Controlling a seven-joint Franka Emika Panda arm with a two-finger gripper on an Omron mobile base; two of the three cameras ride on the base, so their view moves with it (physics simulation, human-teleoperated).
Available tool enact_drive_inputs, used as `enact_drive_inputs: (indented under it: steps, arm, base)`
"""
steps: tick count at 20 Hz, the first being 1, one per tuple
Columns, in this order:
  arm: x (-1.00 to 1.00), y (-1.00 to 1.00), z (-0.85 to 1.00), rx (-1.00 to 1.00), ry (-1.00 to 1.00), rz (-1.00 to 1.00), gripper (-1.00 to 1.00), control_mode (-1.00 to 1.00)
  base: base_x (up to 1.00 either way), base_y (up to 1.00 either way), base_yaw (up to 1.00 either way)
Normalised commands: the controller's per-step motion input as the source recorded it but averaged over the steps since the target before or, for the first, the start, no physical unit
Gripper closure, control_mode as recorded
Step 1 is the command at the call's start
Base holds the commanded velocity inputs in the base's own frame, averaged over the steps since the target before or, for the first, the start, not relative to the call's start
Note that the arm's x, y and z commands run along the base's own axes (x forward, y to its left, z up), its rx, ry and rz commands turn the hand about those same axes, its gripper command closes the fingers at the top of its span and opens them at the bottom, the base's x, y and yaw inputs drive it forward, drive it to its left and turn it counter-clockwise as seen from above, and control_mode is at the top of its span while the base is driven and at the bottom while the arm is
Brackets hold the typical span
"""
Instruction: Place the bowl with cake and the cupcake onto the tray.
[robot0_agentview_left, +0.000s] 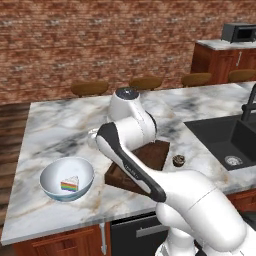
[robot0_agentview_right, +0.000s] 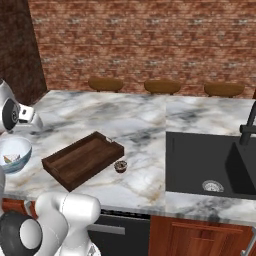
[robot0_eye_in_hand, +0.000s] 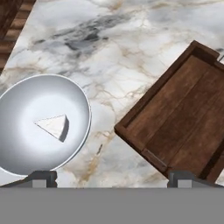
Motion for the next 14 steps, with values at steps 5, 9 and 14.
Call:
enact_drive_inputs:
  steps: [5,9,14]
  arm:
    - [0.20,0.28,-0.10,0.03,-0.04,0.00,-1.00,-1.00]
    - [0.06,0.09,0.00,0.05,0.13,0.06,-1.00,-1.00]
    - [0.00,0.04,-0.07,0.09,0.25,0.13,-1.00,-1.00]
  base:
    - [0.00,0.00,0.00]
    - [0.00,0.00,0.00]
    - [0.00,0.00,0.00]
